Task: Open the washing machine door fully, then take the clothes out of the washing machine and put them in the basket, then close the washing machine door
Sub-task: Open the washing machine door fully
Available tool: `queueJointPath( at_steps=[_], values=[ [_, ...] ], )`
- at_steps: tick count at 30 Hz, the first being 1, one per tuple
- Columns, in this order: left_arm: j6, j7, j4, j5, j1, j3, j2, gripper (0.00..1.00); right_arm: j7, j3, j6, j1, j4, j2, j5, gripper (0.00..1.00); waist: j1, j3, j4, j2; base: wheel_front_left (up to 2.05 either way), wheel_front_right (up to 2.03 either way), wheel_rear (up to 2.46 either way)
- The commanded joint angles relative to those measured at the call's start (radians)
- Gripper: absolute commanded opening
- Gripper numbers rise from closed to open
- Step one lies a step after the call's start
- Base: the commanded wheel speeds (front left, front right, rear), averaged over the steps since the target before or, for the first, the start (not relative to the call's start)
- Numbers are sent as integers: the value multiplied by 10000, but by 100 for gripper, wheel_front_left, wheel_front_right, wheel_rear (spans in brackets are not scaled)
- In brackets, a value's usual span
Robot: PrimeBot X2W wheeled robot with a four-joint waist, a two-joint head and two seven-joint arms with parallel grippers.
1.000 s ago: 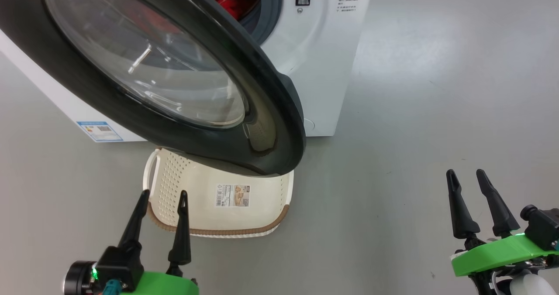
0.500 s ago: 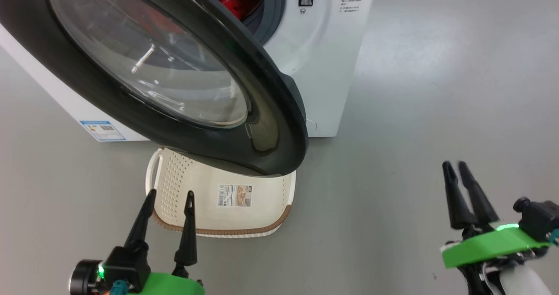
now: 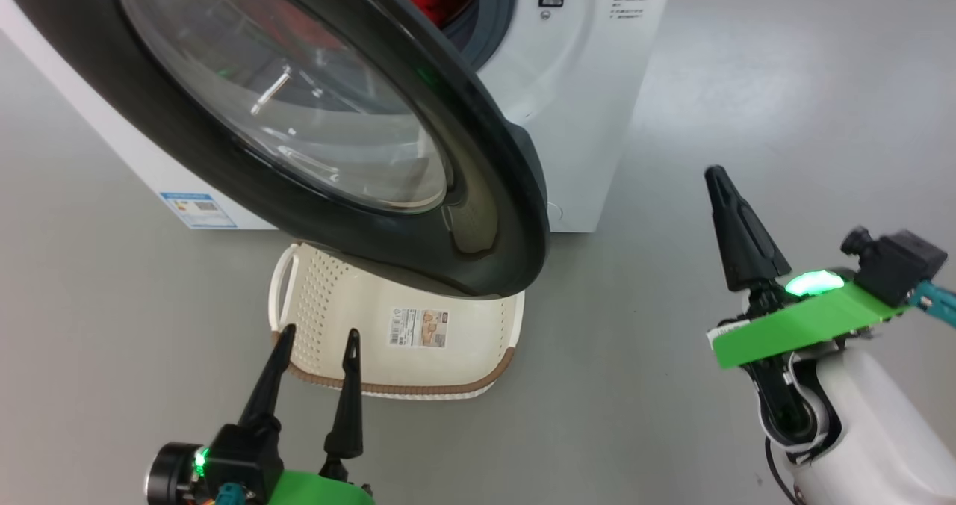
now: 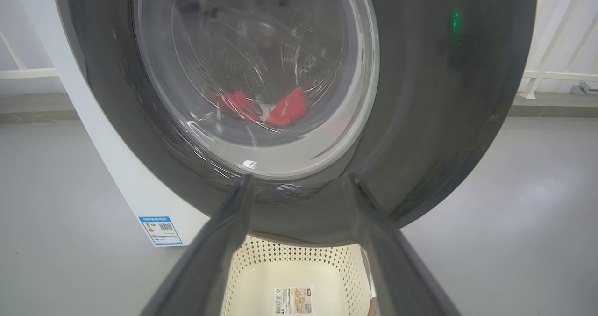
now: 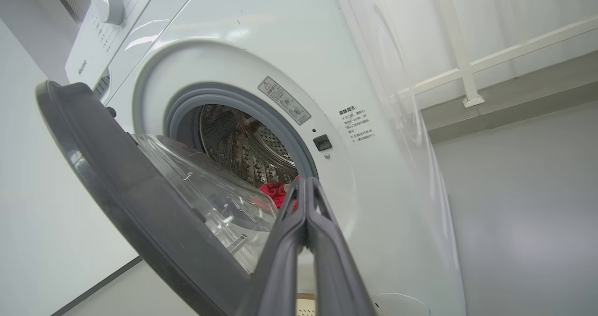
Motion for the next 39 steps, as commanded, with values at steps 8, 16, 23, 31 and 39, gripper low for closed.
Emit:
queueJointPath(
  at_steps=[8,16,23,31,39],
  values=[
    [204,-78,-319,-193,-312,-185,74,100,-62,1625,75,-1491,66,-710,1254,0,0,434,513,0,0,0,0],
    [298,-78,-316,-335,-566,-645,74,100,-63,3652,75,-2782,265,-1724,3114,0,0,804,913,0,0,0,0],
    [384,-78,-336,-471,-735,-932,74,100,273,5120,75,-3576,32,-2657,5323,0,0,1006,1227,0,0,0,0],
    [487,-78,-355,-589,-769,-1062,74,100,912,6017,75,-3909,-474,-3266,6713,0,0,1001,1477,0,0,0,0],
    [508,-78,-346,-623,-659,-1140,74,100,1421,6556,75,-3815,-874,-3444,7288,0,0,764,1674,0,0,0,0]
  ],
)
